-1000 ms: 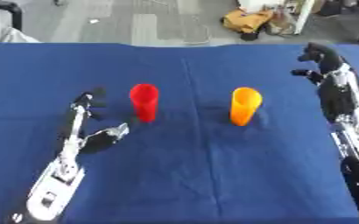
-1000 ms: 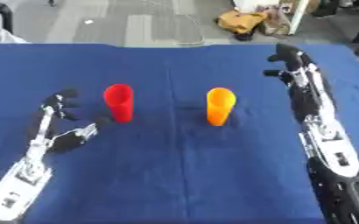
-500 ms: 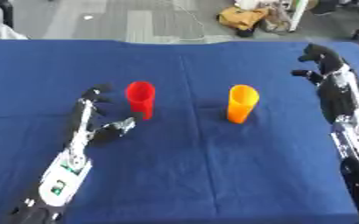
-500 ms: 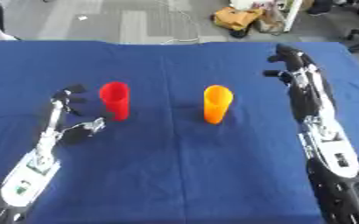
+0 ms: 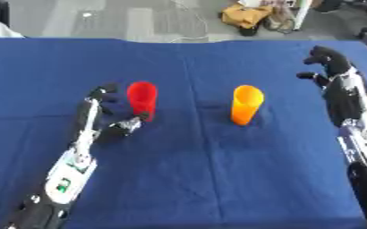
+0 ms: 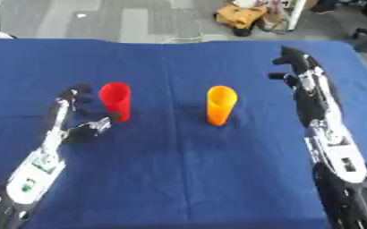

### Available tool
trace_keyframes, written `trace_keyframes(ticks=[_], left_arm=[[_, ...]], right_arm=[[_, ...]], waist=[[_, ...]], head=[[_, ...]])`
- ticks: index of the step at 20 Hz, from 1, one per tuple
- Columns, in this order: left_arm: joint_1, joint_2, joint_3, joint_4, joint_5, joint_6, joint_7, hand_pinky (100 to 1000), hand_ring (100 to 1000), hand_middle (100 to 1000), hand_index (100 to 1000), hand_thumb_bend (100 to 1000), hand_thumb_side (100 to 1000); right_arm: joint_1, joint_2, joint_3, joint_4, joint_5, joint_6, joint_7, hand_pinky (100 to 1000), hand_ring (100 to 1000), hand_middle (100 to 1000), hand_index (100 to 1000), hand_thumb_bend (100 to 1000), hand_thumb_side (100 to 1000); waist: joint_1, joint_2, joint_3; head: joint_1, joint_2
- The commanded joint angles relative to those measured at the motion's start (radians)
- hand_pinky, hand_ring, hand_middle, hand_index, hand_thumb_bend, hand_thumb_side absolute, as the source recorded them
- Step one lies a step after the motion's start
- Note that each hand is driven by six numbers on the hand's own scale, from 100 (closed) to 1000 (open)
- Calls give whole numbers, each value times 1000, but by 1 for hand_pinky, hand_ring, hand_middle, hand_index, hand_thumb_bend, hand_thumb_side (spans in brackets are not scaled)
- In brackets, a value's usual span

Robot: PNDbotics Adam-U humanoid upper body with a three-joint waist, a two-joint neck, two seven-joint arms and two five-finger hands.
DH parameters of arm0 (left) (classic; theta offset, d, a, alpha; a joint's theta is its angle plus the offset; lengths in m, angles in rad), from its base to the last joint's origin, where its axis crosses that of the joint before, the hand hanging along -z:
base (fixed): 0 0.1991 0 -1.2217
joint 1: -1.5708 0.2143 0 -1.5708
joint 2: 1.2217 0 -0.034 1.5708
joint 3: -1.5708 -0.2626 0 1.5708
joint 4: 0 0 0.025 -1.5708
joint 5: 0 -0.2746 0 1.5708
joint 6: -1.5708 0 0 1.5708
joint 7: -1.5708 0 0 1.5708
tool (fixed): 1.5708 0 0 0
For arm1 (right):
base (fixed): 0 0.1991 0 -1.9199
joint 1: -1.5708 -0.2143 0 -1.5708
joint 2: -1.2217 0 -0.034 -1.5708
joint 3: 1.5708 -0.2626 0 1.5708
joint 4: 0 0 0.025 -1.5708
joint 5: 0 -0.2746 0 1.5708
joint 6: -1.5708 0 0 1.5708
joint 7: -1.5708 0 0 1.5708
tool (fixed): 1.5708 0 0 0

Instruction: Pour the contents of one cup into another cup.

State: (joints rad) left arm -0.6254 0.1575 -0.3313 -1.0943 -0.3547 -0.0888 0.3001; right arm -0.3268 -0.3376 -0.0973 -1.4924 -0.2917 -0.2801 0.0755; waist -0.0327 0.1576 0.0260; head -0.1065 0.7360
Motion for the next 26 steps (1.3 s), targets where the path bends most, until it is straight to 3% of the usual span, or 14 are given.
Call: trace_keyframes(ticks=[1, 26], left_arm=[[-29, -1, 4, 6, -8, -10, -3, 557, 725, 758, 871, 737, 464], [-119, -9, -4, 72, -30, -39, -22, 554, 718, 744, 871, 742, 456]], right_arm=[[-18, -14, -3, -9, 2, -1, 4, 653, 992, 602, 808, 659, 704], [-38, -1, 3, -17, -5, -5, 17, 653, 993, 602, 806, 659, 710]], waist=[[-1, -9, -4], [-8, 28, -46]], head=[[5, -9], [17, -47]])
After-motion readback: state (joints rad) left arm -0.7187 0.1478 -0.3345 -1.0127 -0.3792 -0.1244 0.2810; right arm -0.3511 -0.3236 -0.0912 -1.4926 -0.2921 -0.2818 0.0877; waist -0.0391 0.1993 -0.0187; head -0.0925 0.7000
